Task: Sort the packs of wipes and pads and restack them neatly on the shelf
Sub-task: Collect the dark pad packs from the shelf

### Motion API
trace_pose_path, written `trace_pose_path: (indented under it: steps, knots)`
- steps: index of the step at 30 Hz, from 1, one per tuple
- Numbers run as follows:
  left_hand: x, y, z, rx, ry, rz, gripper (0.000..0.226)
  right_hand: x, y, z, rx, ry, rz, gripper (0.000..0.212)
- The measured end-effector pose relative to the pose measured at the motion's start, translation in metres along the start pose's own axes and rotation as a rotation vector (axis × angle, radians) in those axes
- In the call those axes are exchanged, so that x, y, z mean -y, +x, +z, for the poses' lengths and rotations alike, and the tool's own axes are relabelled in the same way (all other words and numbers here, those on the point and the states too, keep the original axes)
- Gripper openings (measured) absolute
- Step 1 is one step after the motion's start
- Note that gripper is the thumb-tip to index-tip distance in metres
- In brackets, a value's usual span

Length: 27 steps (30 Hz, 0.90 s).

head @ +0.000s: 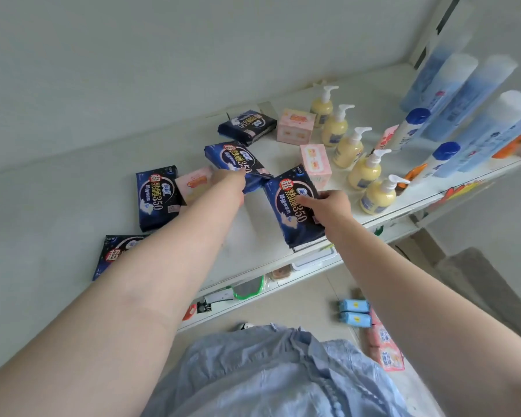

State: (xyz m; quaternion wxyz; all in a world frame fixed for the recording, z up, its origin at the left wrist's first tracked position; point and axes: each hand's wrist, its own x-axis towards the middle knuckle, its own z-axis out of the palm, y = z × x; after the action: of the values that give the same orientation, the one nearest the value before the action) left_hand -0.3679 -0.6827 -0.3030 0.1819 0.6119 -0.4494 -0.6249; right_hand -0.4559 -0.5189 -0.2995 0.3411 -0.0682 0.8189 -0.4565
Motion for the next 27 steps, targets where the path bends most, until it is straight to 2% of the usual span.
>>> trace_pose_path:
  steps: [3, 7, 9, 12, 18, 21, 24, 27]
  knots:
    - [-0.002, -0.013, -0.006, 0.044, -0.134, 0.016, 0.042, 0.009, -0.010, -0.012, -0.008, 0.103, -0.031, 0.028]
    - [-0.005, -0.035, -0.020, 0.121, -0.456, -0.041, 0.018, 0.024, -0.023, -0.028, 0.021, 0.298, 0.009, 0.025]
    - [-0.001, -0.048, -0.027, 0.154, -0.527, 0.007, 0.018, 0.031, -0.027, -0.034, 0.038, 0.362, 0.046, 0.021]
    - [0.009, -0.068, -0.039, 0.226, -0.506, 0.064, 0.004, 0.039, -0.030, -0.035, 0.077, 0.381, 0.054, 0.025]
    - [0.039, -0.112, -0.057, 0.386, -0.410, 0.062, 0.010, 0.047, -0.043, -0.014, 0.224, 0.397, 0.046, 0.016]
    - [0.047, -0.126, -0.070, 0.406, -0.406, 0.080, 0.021, 0.044, -0.056, 0.001, 0.310, 0.418, 0.030, 0.022]
    - [0.055, -0.138, -0.083, 0.378, -0.383, 0.137, 0.026, 0.038, -0.074, 0.016, 0.354, 0.406, -0.041, 0.012]
    - [0.065, -0.153, -0.097, 0.336, -0.369, 0.169, 0.031, 0.029, -0.093, 0.024, 0.388, 0.391, -0.081, 0.023]
